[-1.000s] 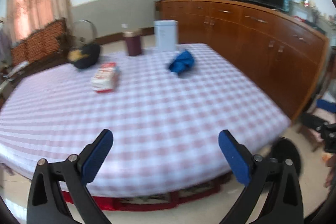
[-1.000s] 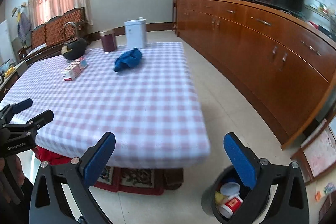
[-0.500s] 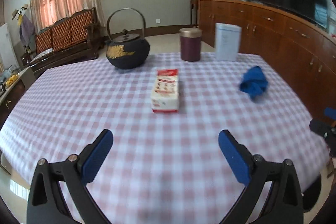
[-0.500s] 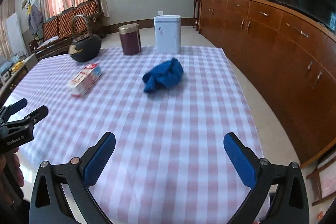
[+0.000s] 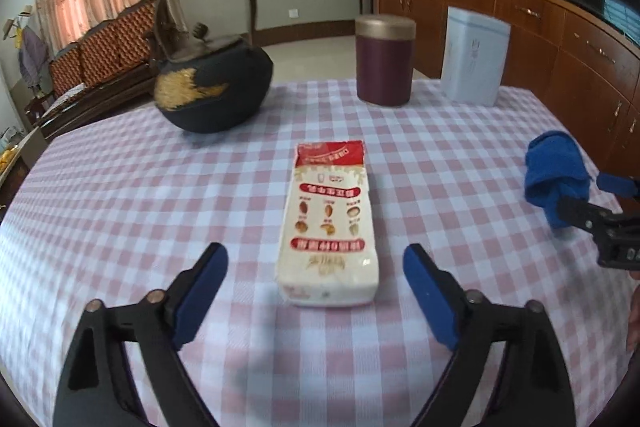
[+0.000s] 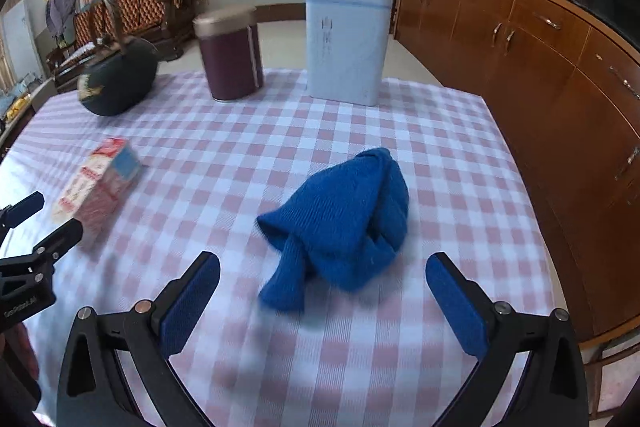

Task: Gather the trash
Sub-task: 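Grasp the white milk carton with the left gripper while the right grasps the blue cloth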

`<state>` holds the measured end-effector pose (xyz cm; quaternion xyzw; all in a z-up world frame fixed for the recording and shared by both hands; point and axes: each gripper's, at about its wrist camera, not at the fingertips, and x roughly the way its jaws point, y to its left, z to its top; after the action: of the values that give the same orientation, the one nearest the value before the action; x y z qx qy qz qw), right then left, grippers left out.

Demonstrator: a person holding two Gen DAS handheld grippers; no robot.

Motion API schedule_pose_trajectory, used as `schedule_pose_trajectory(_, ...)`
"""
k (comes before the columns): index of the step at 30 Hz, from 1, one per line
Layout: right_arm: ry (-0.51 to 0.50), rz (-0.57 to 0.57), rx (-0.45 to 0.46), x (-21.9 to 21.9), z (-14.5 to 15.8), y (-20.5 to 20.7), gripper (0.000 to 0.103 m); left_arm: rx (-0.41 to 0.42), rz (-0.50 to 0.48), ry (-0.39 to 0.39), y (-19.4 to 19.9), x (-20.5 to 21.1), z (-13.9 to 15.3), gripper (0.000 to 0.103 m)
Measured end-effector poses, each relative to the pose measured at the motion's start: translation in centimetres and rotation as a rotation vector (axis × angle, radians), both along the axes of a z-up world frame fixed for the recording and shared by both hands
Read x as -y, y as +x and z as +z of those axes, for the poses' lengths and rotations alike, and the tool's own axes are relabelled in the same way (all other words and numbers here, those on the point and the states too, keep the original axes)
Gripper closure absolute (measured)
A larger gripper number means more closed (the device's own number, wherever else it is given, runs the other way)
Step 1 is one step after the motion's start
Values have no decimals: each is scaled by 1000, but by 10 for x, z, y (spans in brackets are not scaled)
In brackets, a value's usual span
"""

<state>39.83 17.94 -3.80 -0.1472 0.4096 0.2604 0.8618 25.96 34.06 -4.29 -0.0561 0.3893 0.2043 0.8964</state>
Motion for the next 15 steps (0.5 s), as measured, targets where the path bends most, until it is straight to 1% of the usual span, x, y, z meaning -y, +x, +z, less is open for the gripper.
schedule_pose_trajectory(2,-17,-13,-16,-4,-7,11,1,-27,-6,-25,7,-5,-6,18)
schedule_pose_trajectory(4,-19,-22,-19,-3,-10,15,4,-27,-1,-52,10,-11,-9,27)
schedule_pose_trajectory(6,-8,-24,-31,-2,-13,18,10,-27,-3,-66,11,-12,-11,31)
schedule_pose_trajectory(7,3,-22,-37,-1,-14,19,18,-29,-8,-70,11,-12,-12,40)
schedule_pose_trajectory(8,7,-18,-44,-1,-15,20,33,-27,-14,-75,12,-12,-12,48)
schedule_pose_trajectory(9,11,-15,-53,0,-16,20,43,-22,-17,-81,11,-12,-12,50)
schedule_pose_trajectory(10,15,-12,-60,1,-17,21,63,-16,-19,-79,9,-11,-11,51)
schedule_pose_trajectory(11,36,-5,-69,3,-16,20,72,-14,-21,-76,9,-9,-10,51)
schedule_pose_trajectory(12,51,-2,-70,6,-13,18,75,-11,-22,-73,9,-9,-9,51)
schedule_pose_trajectory(13,61,3,-68,9,-11,16,81,-1,-26,-74,7,-7,-8,51)
schedule_pose_trajectory(14,68,7,-64,10,-9,13,83,6,-31,-73,6,-6,-6,51)
schedule_pose_trajectory(15,75,11,-52,13,-6,10,84,11,-34,-64,5,-4,-4,51)
